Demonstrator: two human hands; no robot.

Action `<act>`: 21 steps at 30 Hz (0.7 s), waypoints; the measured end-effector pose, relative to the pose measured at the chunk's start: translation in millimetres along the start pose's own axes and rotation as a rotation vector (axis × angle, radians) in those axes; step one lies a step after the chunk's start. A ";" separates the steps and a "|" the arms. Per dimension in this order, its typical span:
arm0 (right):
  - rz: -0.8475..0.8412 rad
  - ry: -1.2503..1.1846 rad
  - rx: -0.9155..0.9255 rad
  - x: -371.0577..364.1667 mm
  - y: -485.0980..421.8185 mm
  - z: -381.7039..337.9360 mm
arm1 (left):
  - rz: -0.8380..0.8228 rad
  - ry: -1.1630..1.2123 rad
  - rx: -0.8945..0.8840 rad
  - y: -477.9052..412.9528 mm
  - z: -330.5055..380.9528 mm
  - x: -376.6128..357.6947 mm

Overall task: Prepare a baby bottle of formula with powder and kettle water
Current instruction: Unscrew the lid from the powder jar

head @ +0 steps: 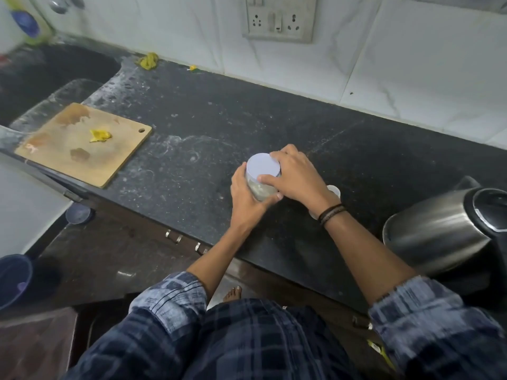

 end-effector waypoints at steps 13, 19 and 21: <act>-0.096 0.112 -0.053 -14.9 -32.0 -16.7 | -0.091 0.051 -0.105 -30.3 0.2 1.6; -0.081 0.131 -0.031 -16.0 -32.9 -13.9 | -0.109 -0.053 -0.113 -36.3 -7.8 3.9; -0.077 0.128 -0.025 -16.3 -33.5 -12.7 | -0.107 -0.073 -0.118 -38.2 -7.2 4.4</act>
Point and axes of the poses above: each hand's wrist, its own y-axis away from the middle knuckle, its own x-axis out of the back of the hand, z = x × y, the point moved 3 cm from there along -y, towards the middle knuckle, and after that the axes turned 4 degrees about x, right-handed, at the moved point
